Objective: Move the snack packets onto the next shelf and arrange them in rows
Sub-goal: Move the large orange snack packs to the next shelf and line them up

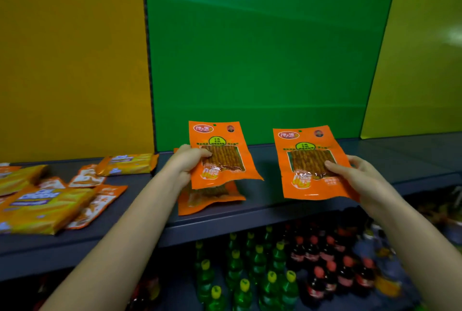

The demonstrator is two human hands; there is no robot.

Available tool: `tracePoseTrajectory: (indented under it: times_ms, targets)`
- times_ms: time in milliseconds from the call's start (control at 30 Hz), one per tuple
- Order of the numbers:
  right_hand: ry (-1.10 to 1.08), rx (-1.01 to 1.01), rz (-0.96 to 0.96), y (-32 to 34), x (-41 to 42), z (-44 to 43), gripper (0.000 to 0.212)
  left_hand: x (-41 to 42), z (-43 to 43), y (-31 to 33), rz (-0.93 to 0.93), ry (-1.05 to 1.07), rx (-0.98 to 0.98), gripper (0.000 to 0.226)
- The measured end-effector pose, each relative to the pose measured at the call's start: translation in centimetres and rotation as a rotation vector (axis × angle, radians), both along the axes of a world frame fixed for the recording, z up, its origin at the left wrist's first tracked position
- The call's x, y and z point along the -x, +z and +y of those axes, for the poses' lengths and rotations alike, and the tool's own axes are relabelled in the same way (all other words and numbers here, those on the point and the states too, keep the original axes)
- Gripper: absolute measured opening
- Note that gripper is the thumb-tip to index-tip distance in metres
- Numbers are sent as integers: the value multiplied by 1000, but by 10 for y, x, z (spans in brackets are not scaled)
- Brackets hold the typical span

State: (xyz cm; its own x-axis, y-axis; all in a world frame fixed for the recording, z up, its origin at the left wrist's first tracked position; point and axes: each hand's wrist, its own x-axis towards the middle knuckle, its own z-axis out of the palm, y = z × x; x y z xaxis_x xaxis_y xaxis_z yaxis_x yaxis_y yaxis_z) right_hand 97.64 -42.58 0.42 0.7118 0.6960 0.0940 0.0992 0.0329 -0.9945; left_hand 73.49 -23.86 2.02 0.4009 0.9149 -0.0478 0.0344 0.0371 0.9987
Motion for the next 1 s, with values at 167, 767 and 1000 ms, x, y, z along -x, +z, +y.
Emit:
tracePoseTrajectory:
  times_ms: [167,767,1000]
  targets:
    - [5,9,-3,-4,-39,-7,41,-62,-1,-6,54,-22,-12,32]
    - [202,41,-5,-13,-113,76,32,-200,74,-31,403,160,-164,14]
    - [301,44,40,-28,-118,93,28,-207,79,-36,664,256,-263,35]
